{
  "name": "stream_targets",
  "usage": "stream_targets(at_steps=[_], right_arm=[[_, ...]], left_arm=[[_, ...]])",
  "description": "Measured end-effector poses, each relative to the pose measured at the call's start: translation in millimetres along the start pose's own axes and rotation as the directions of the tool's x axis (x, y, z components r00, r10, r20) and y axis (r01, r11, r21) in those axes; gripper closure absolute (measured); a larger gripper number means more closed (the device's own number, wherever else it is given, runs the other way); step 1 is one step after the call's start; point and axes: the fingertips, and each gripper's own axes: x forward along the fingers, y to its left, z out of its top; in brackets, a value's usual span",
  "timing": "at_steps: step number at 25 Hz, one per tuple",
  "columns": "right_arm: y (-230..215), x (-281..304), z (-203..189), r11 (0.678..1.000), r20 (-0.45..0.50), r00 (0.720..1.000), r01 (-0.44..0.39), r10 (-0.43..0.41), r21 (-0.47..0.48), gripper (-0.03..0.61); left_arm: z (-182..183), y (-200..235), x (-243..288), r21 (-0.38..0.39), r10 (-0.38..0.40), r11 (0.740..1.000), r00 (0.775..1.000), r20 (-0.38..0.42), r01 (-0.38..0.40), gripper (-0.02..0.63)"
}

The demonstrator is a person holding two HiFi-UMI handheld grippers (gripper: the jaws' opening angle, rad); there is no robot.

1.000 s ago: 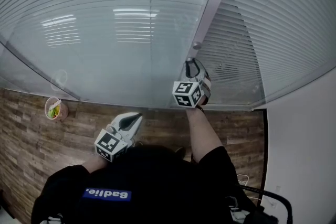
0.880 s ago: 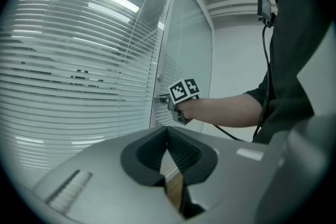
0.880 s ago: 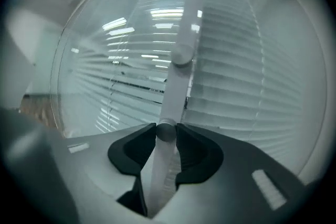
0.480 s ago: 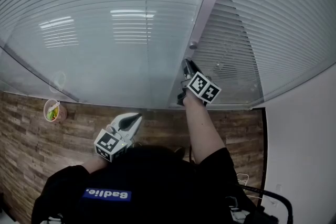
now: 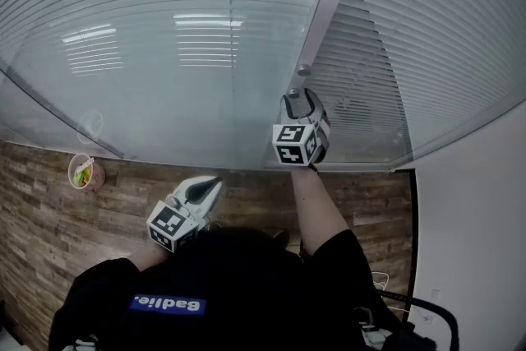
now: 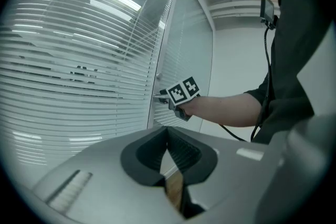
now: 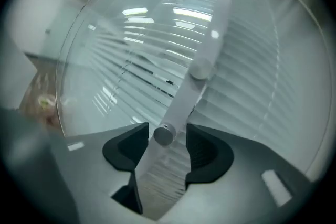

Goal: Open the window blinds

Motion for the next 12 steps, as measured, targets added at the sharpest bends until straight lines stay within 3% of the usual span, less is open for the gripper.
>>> stream_targets(at_steps=[3,6,9,10,12], right_arm=[[7.1,2.6,-3.9,0.95,-0.021,0.996,0.08,-0.091,-0.301,0.379],[11.6,3.8,-7.1,0.892,-0.005,0.99,0.122,-0.138,-0.435,0.436],[11.8,3.7,-6.9,0.877,0.011,0.987,0.148,-0.161,-0.457,0.451],[11.5,3.9,-6.8,0.887,0.011,0.987,0.148,-0.159,-0.438,0.451],[9.6,3.5,-6.4,0.939,0.012,0.992,0.125,-0.128,-0.322,0.454]], left_arm=[[-0.7,1.3,-1.7,0.001,0.006,1.0,1.0,-0.004,-0.006,0.615],[-1.9,3.9,-3.7,0.0,0.016,1.0,1.0,-0.005,-0.016,0.615],[-2.9,5.9,-5.8,-0.004,0.026,1.0,1.0,-0.005,-0.026,0.614],[-3.0,6.2,-6.1,-0.004,0.028,1.0,1.0,-0.004,-0.028,0.615],[-3.0,6.5,-6.6,-0.003,0.031,0.999,1.0,-0.003,-0.031,0.615]])
